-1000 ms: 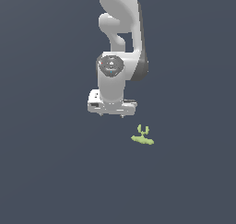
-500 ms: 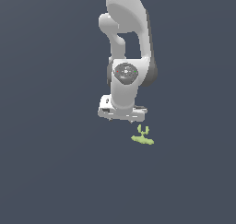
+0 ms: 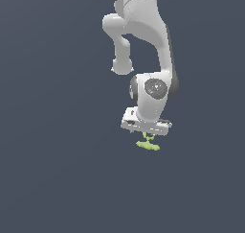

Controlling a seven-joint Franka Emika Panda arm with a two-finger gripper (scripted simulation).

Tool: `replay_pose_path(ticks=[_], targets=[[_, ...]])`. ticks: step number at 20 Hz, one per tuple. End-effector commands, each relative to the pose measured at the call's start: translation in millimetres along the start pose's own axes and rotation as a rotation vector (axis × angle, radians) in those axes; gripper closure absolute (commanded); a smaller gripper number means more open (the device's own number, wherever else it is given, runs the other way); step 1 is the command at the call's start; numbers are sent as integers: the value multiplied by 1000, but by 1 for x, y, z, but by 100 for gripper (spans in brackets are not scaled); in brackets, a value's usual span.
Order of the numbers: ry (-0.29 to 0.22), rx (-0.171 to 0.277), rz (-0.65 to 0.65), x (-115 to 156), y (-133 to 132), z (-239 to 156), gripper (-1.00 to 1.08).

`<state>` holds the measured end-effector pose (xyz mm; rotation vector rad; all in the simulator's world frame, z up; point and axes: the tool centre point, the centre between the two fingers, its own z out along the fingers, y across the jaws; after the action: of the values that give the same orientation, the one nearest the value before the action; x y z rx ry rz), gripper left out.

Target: Pick up the object and move it to a goal position.

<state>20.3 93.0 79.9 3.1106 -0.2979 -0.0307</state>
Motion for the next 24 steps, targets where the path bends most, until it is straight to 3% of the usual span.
replay_pose_path(ticks=[1,8,15,24], targets=[[8,7,18,0,-16,7,-92],[17,18,42,-2,-38,17,-92],[16,18,40,-3,-38,23,-92],[17,19,43,-3,-39,62,-92]])
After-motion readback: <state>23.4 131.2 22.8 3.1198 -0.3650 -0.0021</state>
